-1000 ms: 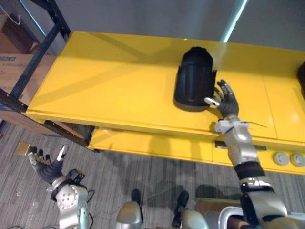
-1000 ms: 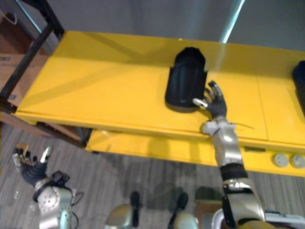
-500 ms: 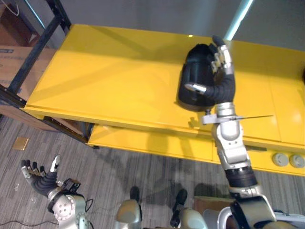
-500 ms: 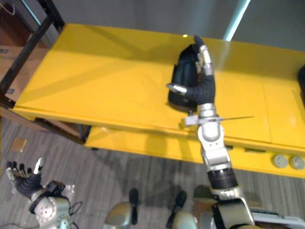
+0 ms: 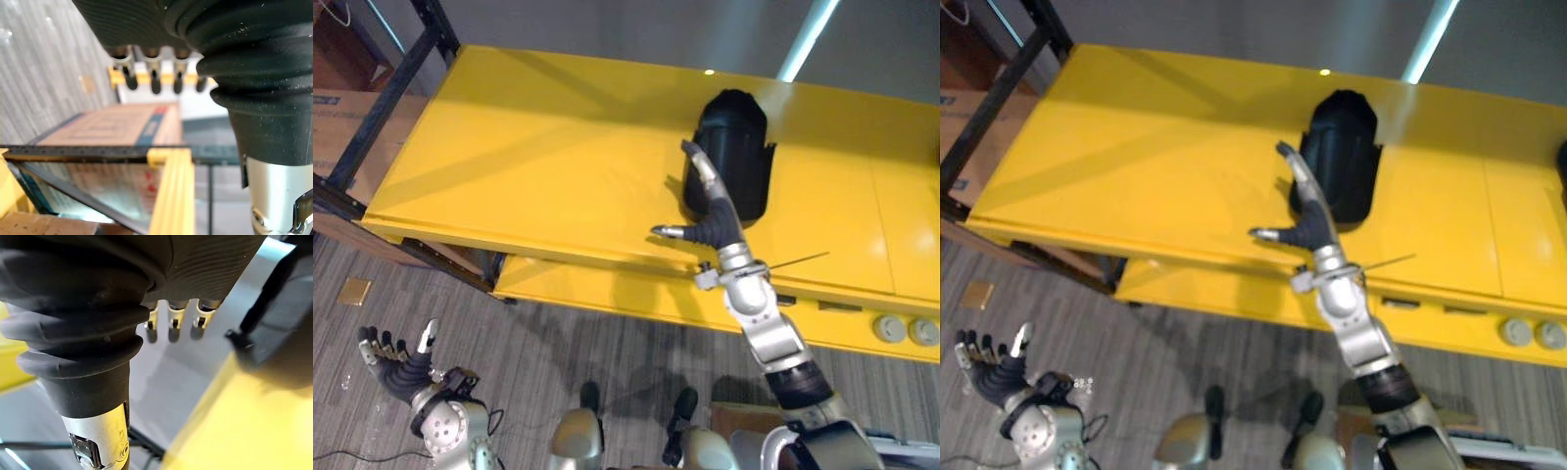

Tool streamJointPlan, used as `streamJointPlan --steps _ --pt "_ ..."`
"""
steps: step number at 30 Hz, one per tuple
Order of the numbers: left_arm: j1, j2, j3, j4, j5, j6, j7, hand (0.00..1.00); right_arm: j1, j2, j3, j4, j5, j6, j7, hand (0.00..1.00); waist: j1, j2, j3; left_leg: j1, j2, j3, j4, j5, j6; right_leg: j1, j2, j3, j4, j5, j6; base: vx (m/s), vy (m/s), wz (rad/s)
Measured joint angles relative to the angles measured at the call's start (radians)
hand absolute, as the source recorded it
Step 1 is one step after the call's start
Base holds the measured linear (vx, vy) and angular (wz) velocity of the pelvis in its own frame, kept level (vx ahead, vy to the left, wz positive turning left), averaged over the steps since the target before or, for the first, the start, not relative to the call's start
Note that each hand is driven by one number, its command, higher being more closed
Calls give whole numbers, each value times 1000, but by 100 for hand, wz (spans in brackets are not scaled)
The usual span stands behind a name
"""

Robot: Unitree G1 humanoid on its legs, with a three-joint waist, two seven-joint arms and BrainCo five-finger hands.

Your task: Walk over and take plastic housings, then place them on the shelf

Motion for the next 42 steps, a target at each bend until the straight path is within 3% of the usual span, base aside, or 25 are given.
streamJointPlan --steps 3,7,9,17,25,30,34,37,39,42 --pt "0 1 -1 0 0 3 0 0 31 -21 1 1 17 -13 0 0 0 -2 -1 0 0 2 0 -3 0 -1 0 1 0 0 0 0 0 0" --pt "0 8 -10 0 -1 6 -5 0 27 -26 34 2 86 -91 7 0 2 -6 -4 0 3 3 0 -4 -1 -1 0 1 0 0 0 0 0 0" --pt "0 10 -20 0 0 6 -13 0 8 -24 86 2 73 -96 8 0 2 -11 -7 1 5 3 1 -4 -2 -1 1 1 -1 0 0 0 0 0" --pt "14 11 -49 0 5 6 -20 0 -2 -27 116 7 -115 47 -47 0 8 -22 -13 0 2 4 1 -5 -1 0 1 0 -1 0 0 0 0 0" --pt "31 11 -46 0 -2 6 -23 0 60 -165 -5 7 -186 110 -72 0 1 -22 -13 -3 1 13 1 -8 -1 -6 1 4 -2 0 0 0 0 -1" --pt "31 12 -46 -1 -6 6 -31 0 62 -213 -58 6 -184 110 -104 0 -1 -22 -14 -11 8 20 19 -19 -4 -10 2 10 -2 0 0 0 0 -4" --pt "31 15 -46 -1 -8 8 -33 0 63 -233 -64 6 -174 90 -66 0 -1 -22 -14 -19 9 20 32 -25 -3 -13 1 10 -2 0 0 0 0 0" --pt "31 22 -46 -1 -8 13 -42 0 58 -243 -60 18 -154 37 -33 0 1 -22 -14 -19 8 20 32 -25 -3 -12 1 10 -2 0 0 0 0 0" --pt "31 33 -47 -1 -8 24 -59 0 24 -265 -29 103 -153 -4 -24 0 2 -22 -14 -18 8 20 33 -25 -3 -11 1 10 -2 1 1 0 0 0" --pt "32 57 -52 -1 -8 25 -63 0 -18 -279 14 190 -154 -23 -17 0 5 -22 -14 -19 10 20 38 -25 -3 -10 3 14 -2 1 1 0 0 0"
